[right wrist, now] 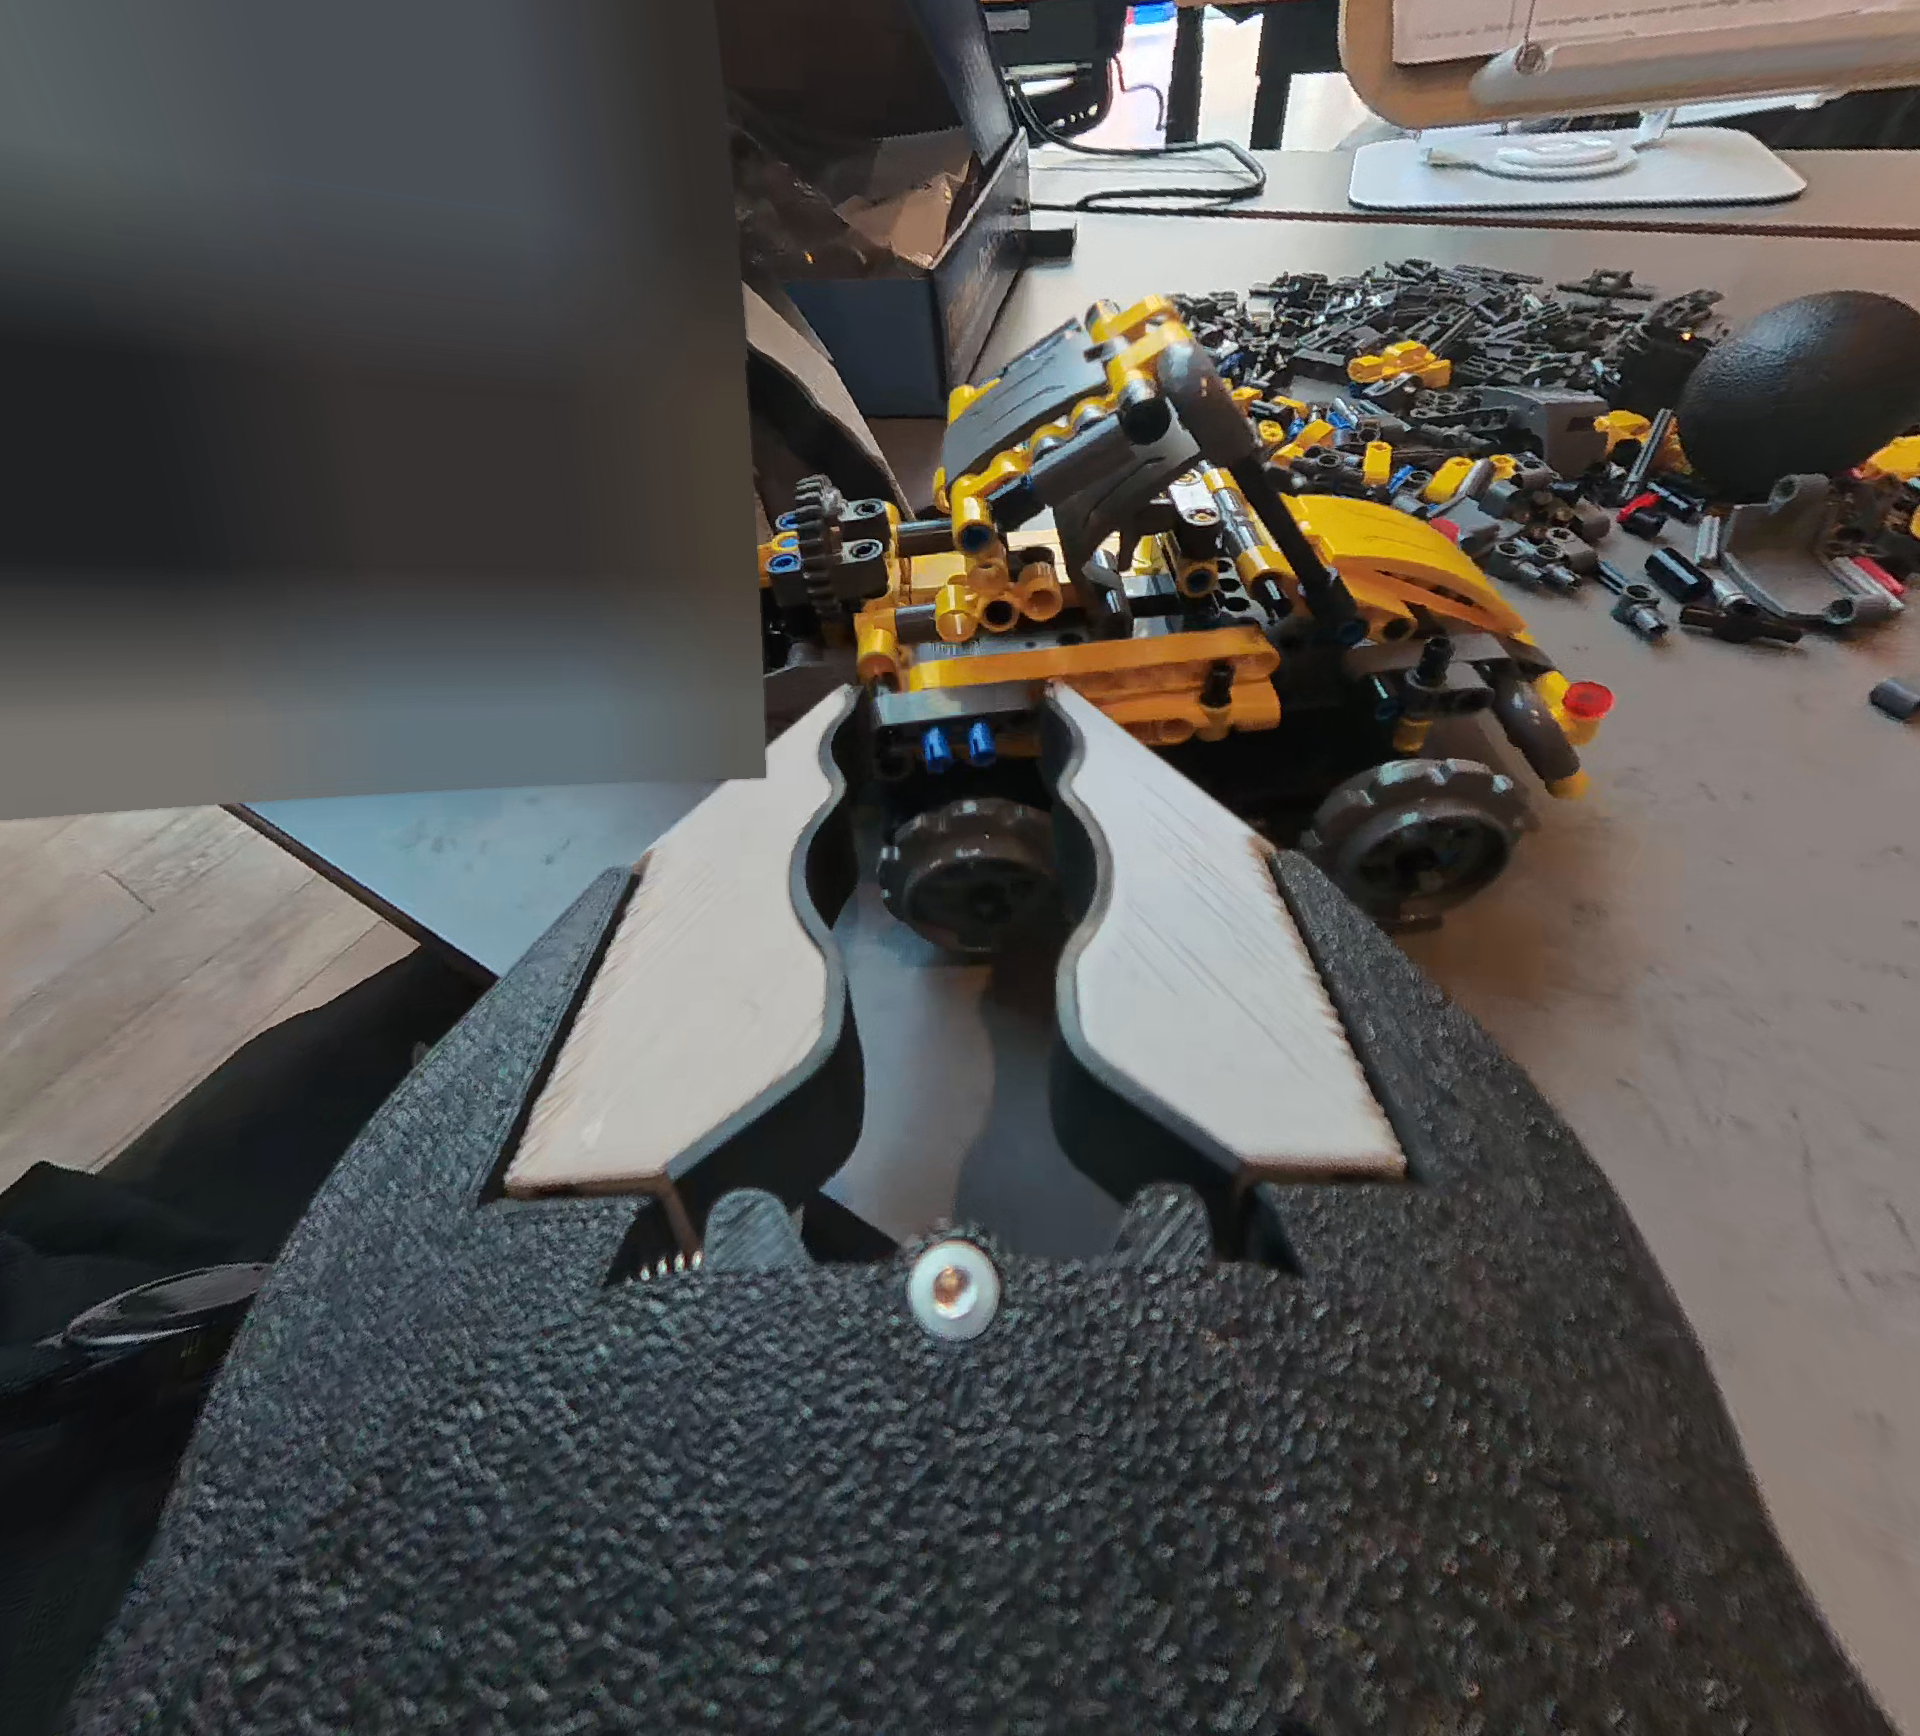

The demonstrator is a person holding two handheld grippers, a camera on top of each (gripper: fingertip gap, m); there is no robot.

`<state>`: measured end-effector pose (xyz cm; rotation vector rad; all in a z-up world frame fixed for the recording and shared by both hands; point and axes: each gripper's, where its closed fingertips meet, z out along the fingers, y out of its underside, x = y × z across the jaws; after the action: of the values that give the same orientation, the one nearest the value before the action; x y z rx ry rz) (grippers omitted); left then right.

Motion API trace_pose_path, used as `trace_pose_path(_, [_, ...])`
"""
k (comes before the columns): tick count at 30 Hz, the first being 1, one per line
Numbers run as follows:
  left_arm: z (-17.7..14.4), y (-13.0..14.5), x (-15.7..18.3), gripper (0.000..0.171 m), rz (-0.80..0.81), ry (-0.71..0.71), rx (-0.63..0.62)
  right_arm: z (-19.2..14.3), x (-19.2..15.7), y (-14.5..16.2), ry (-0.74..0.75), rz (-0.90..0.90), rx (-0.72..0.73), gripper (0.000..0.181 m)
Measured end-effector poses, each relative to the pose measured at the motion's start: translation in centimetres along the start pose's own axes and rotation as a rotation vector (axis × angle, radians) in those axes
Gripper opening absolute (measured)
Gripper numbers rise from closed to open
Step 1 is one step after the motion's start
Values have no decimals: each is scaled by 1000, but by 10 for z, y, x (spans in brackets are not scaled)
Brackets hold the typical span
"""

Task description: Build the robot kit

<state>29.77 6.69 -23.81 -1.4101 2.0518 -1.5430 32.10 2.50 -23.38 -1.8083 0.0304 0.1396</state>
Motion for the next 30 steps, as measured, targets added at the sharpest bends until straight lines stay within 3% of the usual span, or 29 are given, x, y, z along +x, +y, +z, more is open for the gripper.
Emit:
trace_pose_path(16, [2, 1, 0, 37, -12, -1, -7, 0, -2, -3, -40, 3, 46, 31])
trace_pose_path(25, [6, 4, -3, 36, 48, -72, -36, 3, 3, -4, 73, -206, 5, 33])
trace_pose_path(30, [6, -1, -4, 36, 3, -57, -7, 3, 8, -5, 39, -96, 28, 32])
